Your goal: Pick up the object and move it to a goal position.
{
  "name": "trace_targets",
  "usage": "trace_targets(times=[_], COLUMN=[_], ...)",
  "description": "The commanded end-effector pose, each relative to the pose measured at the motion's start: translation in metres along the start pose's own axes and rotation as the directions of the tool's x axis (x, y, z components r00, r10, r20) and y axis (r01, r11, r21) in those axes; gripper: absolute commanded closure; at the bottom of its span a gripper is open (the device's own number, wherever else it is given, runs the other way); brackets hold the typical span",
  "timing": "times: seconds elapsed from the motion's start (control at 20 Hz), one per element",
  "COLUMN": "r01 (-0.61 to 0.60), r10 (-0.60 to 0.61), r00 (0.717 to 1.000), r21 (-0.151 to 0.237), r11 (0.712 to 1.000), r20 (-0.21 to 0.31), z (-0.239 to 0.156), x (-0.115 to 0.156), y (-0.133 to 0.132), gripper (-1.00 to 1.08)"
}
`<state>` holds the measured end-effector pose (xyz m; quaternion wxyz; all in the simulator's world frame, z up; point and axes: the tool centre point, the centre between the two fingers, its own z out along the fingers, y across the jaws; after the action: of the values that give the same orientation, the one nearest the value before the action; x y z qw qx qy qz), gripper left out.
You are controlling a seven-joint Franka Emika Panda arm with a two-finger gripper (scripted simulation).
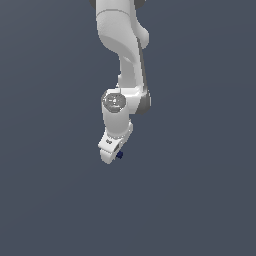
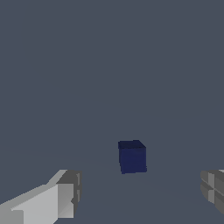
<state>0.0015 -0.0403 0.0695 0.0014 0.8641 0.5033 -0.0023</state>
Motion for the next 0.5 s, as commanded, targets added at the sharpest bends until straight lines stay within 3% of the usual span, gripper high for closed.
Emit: trace_targets(times=[0.0, 0.45], r01=[0.029, 0.049], r10=[-0.029, -0.049], r00=[1.0, 0.999], r21=[0.0, 0.0], r11=[1.0, 0.999], r20=[-0.003, -0.005], z=[0.0032, 0.0074], x=[-0.0006, -0.0016], y=[0.0005, 0.0009], gripper=[-0.92, -0.92])
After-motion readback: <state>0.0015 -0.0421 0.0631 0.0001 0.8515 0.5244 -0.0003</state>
